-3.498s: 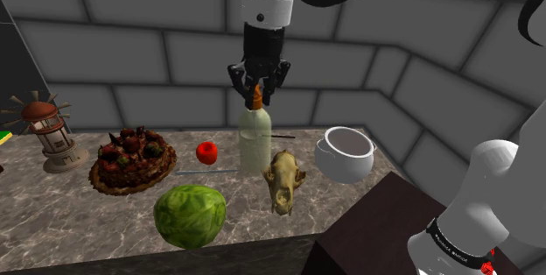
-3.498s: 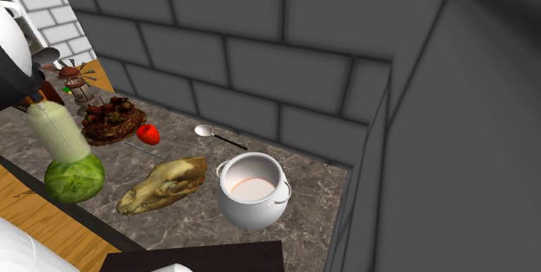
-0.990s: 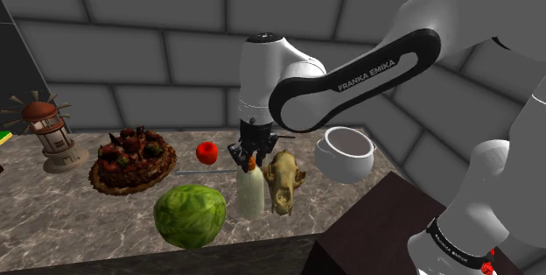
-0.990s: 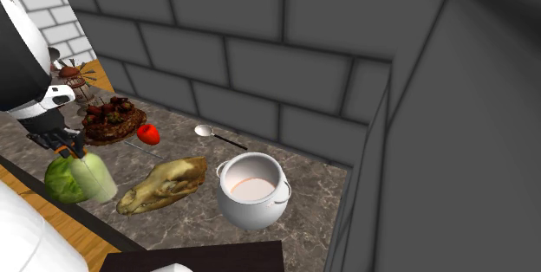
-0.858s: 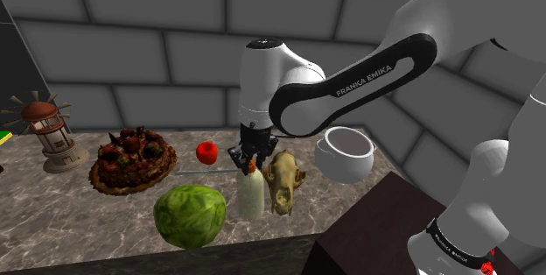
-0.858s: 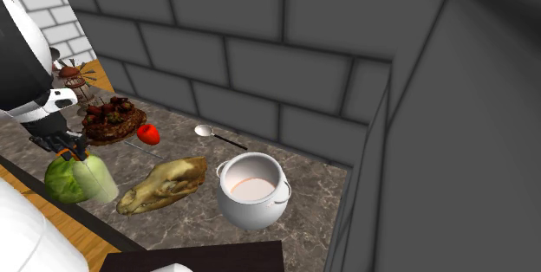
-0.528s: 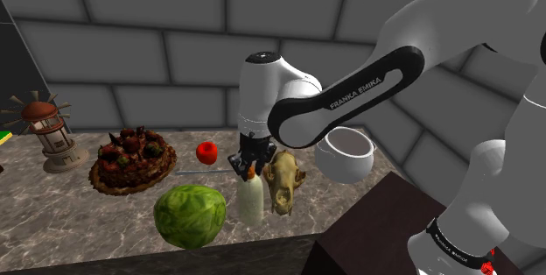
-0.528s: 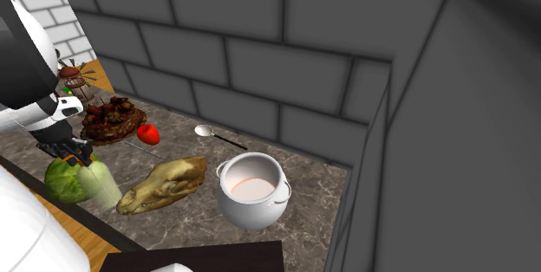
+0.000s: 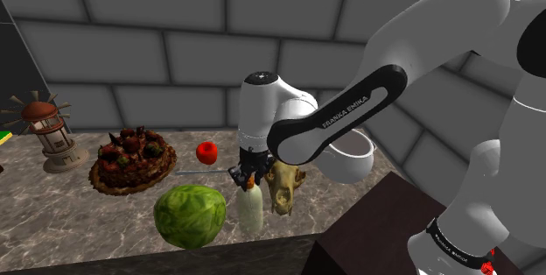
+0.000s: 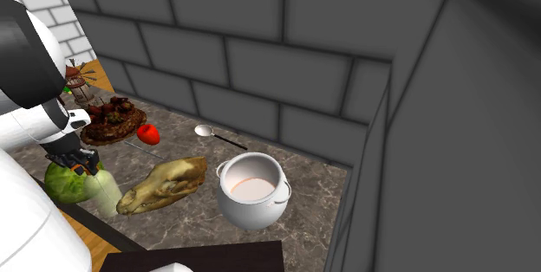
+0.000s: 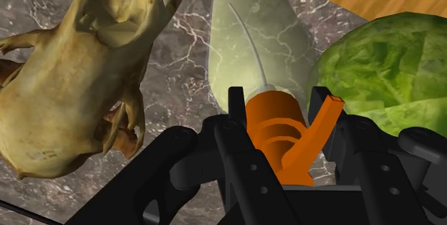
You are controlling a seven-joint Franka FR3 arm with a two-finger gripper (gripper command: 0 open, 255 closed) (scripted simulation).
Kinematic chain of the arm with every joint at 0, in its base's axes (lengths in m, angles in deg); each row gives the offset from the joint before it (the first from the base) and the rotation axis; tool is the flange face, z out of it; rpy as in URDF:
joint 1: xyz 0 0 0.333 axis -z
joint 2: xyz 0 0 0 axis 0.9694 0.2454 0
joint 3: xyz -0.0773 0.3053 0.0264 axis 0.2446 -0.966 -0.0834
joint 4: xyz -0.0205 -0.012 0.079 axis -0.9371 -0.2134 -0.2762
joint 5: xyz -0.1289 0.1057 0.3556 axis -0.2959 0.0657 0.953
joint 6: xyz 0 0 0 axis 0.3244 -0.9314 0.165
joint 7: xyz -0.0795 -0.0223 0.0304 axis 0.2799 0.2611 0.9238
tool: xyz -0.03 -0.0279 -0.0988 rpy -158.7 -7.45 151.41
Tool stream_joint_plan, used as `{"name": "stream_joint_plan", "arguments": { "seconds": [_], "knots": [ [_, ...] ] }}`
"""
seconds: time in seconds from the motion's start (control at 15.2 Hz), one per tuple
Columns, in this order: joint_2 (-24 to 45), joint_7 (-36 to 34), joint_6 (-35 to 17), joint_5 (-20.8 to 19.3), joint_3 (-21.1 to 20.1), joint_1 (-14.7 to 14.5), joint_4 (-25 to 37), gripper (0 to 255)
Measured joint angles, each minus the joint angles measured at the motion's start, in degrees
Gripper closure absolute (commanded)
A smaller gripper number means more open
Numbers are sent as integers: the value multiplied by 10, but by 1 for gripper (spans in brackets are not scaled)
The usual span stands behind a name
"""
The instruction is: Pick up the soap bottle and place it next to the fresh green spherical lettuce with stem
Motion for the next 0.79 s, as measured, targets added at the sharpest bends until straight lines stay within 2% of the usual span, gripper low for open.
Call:
{"name": "stream_joint_plan", "arguments": {
  "seconds": [0.4, 0.46, 0.79],
  "knots": [
    [3, -1, -4, -1, 0, 0, -1, 255],
    [3, -1, -4, -1, 0, 0, -1, 0],
    [3, -1, -4, -1, 0, 0, -1, 0]
  ]
}}
